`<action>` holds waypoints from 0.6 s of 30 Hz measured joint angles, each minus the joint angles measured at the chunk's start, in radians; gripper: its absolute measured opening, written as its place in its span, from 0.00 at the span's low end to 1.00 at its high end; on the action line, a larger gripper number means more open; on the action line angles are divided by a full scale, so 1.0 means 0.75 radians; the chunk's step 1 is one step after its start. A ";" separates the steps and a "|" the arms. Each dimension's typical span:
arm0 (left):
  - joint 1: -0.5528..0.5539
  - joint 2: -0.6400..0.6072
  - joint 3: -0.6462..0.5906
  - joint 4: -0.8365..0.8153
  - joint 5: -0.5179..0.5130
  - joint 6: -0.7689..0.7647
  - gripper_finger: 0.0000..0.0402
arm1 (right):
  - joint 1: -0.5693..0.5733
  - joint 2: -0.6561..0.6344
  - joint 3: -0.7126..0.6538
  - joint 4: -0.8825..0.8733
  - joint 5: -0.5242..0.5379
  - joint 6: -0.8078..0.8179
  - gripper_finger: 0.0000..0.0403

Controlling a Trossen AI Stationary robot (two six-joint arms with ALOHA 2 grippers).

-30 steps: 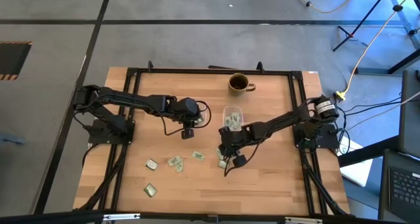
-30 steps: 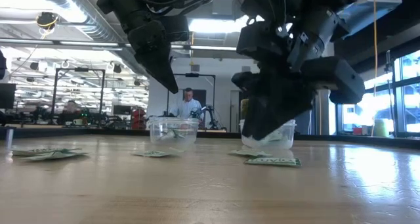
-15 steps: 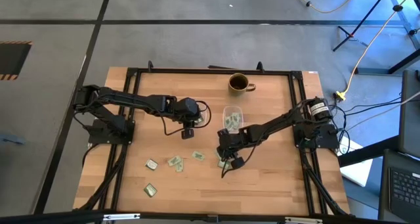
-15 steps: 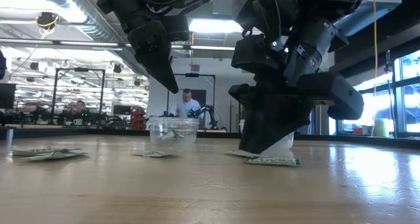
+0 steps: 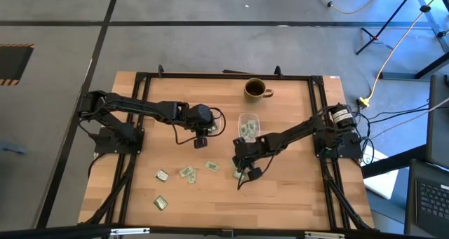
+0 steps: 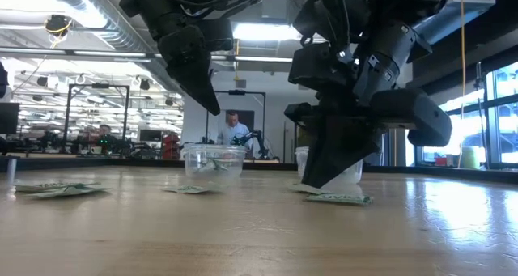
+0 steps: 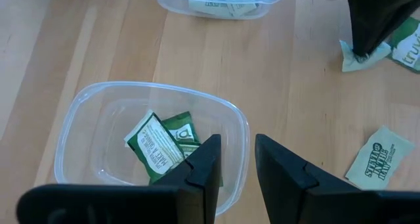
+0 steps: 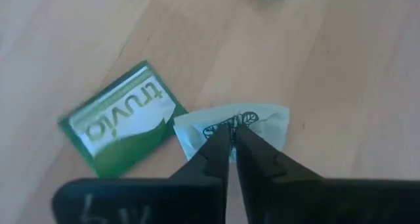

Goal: Pick and place items into bin
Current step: Put the stevia packet into the right transparent bin

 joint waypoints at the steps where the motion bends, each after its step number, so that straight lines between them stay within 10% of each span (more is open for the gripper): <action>1: 0.000 0.000 0.000 0.000 0.000 0.000 0.22 | -0.001 -0.010 -0.002 -0.013 0.001 -0.002 0.05; 18: 0.000 0.000 0.000 -0.002 0.000 0.000 0.22 | -0.139 -0.399 -0.003 -0.368 0.295 -0.013 0.05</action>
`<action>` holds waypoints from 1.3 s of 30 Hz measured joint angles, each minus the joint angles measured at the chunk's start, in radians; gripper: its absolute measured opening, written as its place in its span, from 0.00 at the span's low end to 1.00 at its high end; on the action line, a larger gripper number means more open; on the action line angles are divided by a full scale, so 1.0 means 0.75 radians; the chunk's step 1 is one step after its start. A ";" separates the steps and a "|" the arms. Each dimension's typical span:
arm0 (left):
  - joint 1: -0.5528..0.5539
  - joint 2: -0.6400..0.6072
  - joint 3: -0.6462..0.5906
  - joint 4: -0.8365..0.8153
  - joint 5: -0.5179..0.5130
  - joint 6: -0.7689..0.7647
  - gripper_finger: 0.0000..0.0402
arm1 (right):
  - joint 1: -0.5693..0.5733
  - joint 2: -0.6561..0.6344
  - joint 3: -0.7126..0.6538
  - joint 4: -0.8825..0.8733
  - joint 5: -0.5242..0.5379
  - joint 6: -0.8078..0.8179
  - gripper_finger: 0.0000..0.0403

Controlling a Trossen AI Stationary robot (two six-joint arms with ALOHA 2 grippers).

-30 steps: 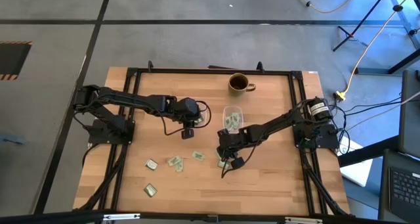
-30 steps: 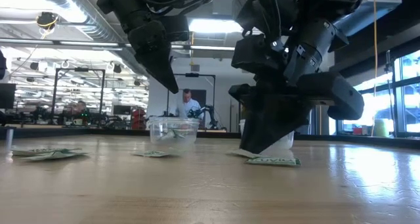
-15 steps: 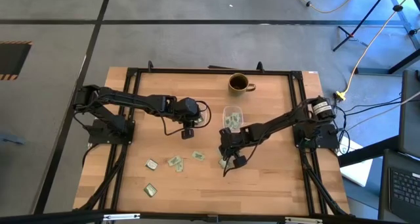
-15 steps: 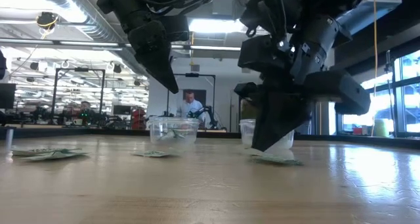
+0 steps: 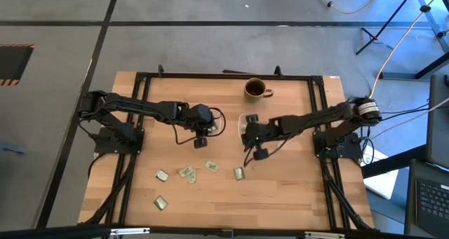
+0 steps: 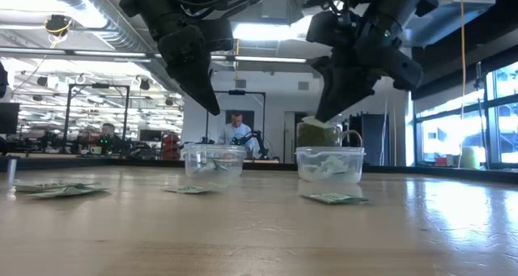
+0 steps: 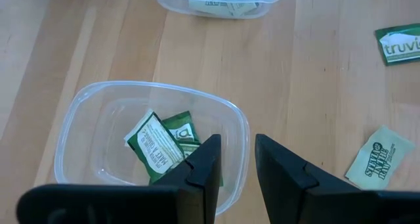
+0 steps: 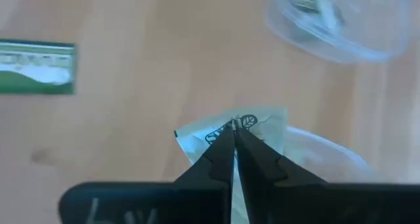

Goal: Pick and place items into bin
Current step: Put the stevia packet into the right transparent bin, then put the truvia packet into the left transparent bin

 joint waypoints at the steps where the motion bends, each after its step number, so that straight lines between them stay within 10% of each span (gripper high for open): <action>1: 0.000 0.000 0.000 0.000 0.000 0.000 0.22 | -0.021 -0.016 0.001 -0.019 0.000 0.001 0.05; 19: 0.000 0.000 -0.001 0.002 0.029 0.000 0.22 | -0.264 0.099 0.002 -0.063 -0.014 0.015 0.06; 39: 0.000 0.000 -0.001 0.003 0.030 0.001 0.22 | -0.125 0.111 0.003 -0.049 -0.122 0.059 0.40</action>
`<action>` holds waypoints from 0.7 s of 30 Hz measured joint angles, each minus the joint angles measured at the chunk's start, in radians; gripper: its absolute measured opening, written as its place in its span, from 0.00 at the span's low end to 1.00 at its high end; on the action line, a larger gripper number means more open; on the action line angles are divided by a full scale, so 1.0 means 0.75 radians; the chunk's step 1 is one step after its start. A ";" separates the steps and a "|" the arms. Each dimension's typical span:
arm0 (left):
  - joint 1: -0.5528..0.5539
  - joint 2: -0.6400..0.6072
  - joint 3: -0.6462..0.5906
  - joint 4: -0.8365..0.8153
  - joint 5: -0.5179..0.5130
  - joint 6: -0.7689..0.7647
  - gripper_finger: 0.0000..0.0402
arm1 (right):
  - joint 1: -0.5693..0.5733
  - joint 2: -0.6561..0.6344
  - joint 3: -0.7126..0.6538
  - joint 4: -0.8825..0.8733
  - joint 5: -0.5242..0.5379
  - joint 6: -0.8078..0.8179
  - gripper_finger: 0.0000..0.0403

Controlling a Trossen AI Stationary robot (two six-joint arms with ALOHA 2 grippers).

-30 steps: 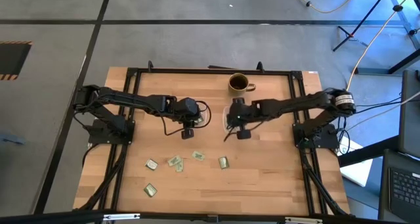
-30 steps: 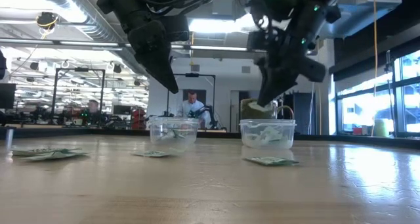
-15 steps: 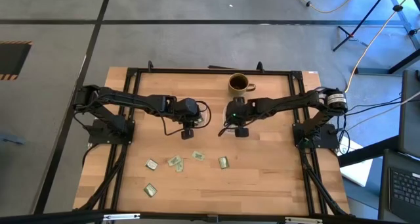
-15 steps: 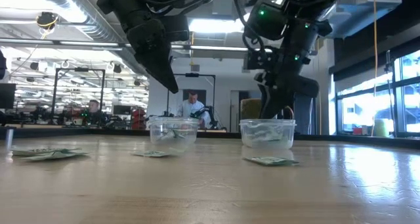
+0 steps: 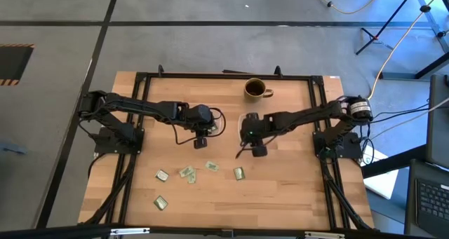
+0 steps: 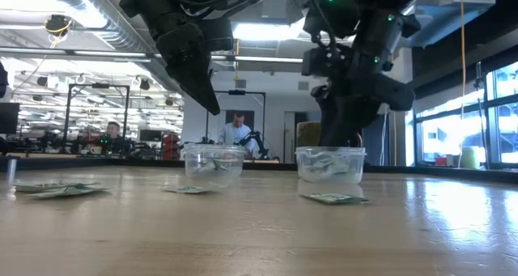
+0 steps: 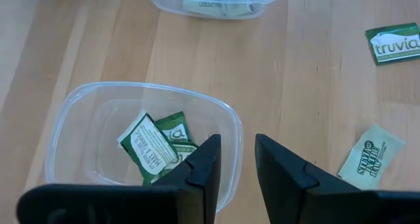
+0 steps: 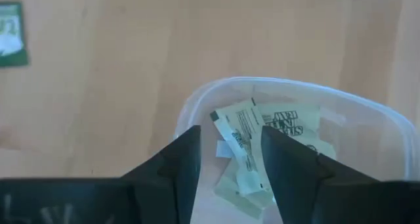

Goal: Pick and place items into bin
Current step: Put the truvia packet into the left transparent bin

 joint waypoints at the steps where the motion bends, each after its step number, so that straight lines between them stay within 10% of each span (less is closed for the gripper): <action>1: 0.000 0.000 0.000 0.000 -0.001 0.000 0.22 | 0.018 0.000 0.000 0.001 0.001 -0.005 0.40; 7: 0.000 0.000 0.000 0.000 -0.005 0.000 0.22 | 0.098 -0.001 0.001 0.034 0.011 0.020 0.40; 13: 0.000 0.000 0.000 0.000 -0.006 0.000 0.22 | 0.151 -0.002 0.001 0.033 0.354 -0.014 0.40; 21: 0.000 0.000 -0.001 0.000 -0.006 0.000 0.22 | 0.193 -0.136 0.013 -0.013 0.341 -0.040 0.40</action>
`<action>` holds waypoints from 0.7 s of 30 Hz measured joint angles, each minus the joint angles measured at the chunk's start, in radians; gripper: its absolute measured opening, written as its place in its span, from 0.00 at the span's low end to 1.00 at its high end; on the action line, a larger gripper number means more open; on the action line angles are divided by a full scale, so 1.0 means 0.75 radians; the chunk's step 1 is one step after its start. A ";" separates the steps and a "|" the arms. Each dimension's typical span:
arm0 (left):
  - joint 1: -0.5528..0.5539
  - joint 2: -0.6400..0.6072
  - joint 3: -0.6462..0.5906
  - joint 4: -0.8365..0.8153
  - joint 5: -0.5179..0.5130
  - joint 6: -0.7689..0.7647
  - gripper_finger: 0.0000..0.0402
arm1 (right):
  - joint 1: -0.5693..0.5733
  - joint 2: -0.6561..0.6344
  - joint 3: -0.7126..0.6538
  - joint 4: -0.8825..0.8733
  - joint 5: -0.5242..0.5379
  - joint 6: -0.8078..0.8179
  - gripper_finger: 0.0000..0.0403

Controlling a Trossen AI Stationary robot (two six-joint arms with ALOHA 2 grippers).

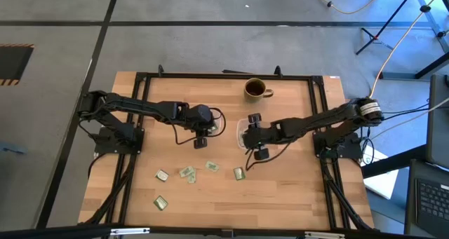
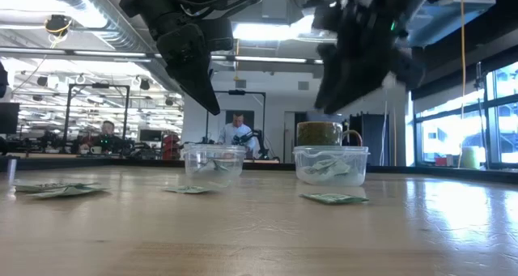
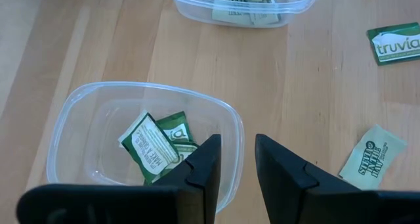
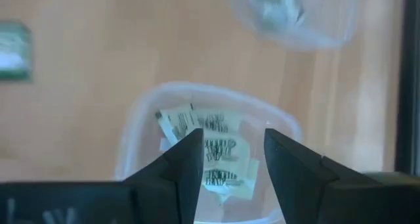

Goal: Pick and place items into bin
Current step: Put the truvia packet into the left transparent bin

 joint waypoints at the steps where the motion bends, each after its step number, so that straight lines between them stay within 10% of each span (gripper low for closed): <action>1: 0.000 0.000 0.000 0.001 0.000 0.000 0.22 | 0.007 -0.035 0.001 0.002 -0.038 -0.002 0.40; 8: 0.000 0.000 0.000 0.001 0.000 0.000 0.22 | 0.075 -0.106 0.000 0.094 -0.507 0.077 0.40; 21: 0.000 0.000 0.000 0.005 0.000 0.000 0.22 | 0.278 0.164 -0.010 0.355 -0.516 0.113 0.40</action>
